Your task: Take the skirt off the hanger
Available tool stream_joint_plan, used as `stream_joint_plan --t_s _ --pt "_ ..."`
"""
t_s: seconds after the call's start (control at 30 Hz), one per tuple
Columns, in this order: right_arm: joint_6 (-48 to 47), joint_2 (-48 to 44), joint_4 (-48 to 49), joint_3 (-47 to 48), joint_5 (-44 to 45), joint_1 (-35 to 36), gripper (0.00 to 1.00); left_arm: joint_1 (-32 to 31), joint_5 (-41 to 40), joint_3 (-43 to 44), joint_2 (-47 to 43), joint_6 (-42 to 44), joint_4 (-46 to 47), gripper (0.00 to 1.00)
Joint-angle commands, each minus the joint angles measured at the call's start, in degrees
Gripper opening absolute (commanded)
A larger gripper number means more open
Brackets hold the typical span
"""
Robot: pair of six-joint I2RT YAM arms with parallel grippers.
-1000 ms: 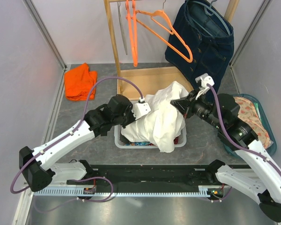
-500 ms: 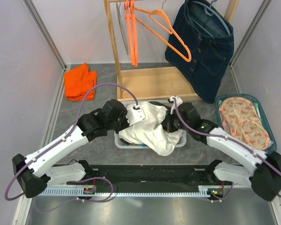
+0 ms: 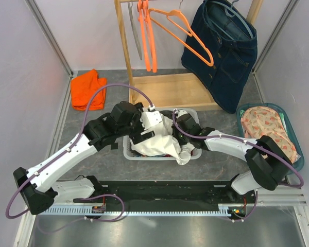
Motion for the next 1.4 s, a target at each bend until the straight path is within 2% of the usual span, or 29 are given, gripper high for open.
stream_joint_plan --t_s 0.0,0.1,0.2,0.23,0.27,0.3,0.33,0.37,0.43,0.47,0.57,0.63,0.77,0.87,0.97,1.1,1.23,1.27,1.3,1.37 --pt "0.12 6.97 -9.27 -4.48 9.51 0.91 0.00 0.07 2.59 1.51 1.86 -1.94 2.61 0.93" --pt "1.34 5.39 -12.43 -2.82 11.18 1.87 0.00 0.07 5.49 -2.17 3.80 -2.38 3.75 0.94" --pt "4.15 -0.48 -15.77 -1.76 11.01 3.28 0.00 0.07 3.65 -8.31 5.55 -1.42 7.26 0.94" --pt "4.86 -2.33 -16.48 -1.76 10.92 3.55 0.03 0.07 3.03 -10.00 5.91 -0.89 9.71 0.94" --pt "5.74 -5.83 -18.57 -1.32 11.01 3.81 0.07 0.07 1.11 -11.84 6.17 -0.02 10.95 0.94" --pt "6.79 -7.52 -19.81 -0.97 11.53 4.34 0.22 0.07 0.66 -14.99 6.78 0.25 12.09 0.94" --pt "7.23 -10.93 -21.04 -0.53 12.06 4.34 0.30 0.07 0.13 -16.50 7.14 0.52 14.28 0.94" --pt "7.50 -12.53 -23.66 0.78 12.67 4.34 0.44 0.07 -0.22 -19.04 7.40 0.69 15.08 0.94" --pt "7.24 -16.56 -26.23 2.80 14.87 4.34 0.55 0.07 -0.22 -20.73 8.46 0.35 16.41 0.93" --pt "7.06 -17.46 -29.20 5.86 15.84 4.25 0.64 0.07 -0.31 -21.61 9.07 -0.27 16.85 0.93" --pt "4.70 -18.87 -35.18 14.46 19.62 4.34 0.76 -0.02 -0.75 -20.48 10.74 -2.81 14.85 0.93" --pt "2.33 -18.61 -37.83 19.75 22.59 4.34 0.80 -0.02 -0.66 -19.42 10.14 -3.78 13.34 0.94" --pt "-2.60 -16.33 -44.24 38.08 29.45 4.25 0.93 0.07 -2.33 -13.91 5.76 -4.57 10.71 1.00" --pt "-6.89 -14.48 -45.14 50.13 31.22 2.68 0.98 -0.02 -0.68 -6.19 2.94 -5.54 4.57 1.00" --pt "-11.55 -11.76 -45.49 61.91 34.02 -0.13 0.98 -0.02 2.23 1.11 1.35 -6.68 -1.86 1.00" --pt "-15.78 -7.81 -42.33 74.33 30.27 -11.79 0.98 -0.02 6.19 8.34 -1.03 -8.09 -6.43 1.00" --pt "-20.62 1.31 -37.59 86.02 30.00 -19.99 0.98 0.07 9.70 16.42 -0.60 -11.25 -8.72 1.00" --pt "-20.62 3.34 -36.80 91.62 28.69 -22.18 0.98 0.07 10.67 19.40 -0.24 -11.34 -9.42 1.00" --pt "-20.45 5.45 -36.18 93.85 24.59 -26.64 0.98 0.07 11.02 20.73 0.02 -11.00 -9.69 0.99" --pt "-19.05 9.77 -33.29 97.54 20.79 -30.79 0.98 0.07 11.55 23.46 0.46 -9.33 -10.30 0.99"
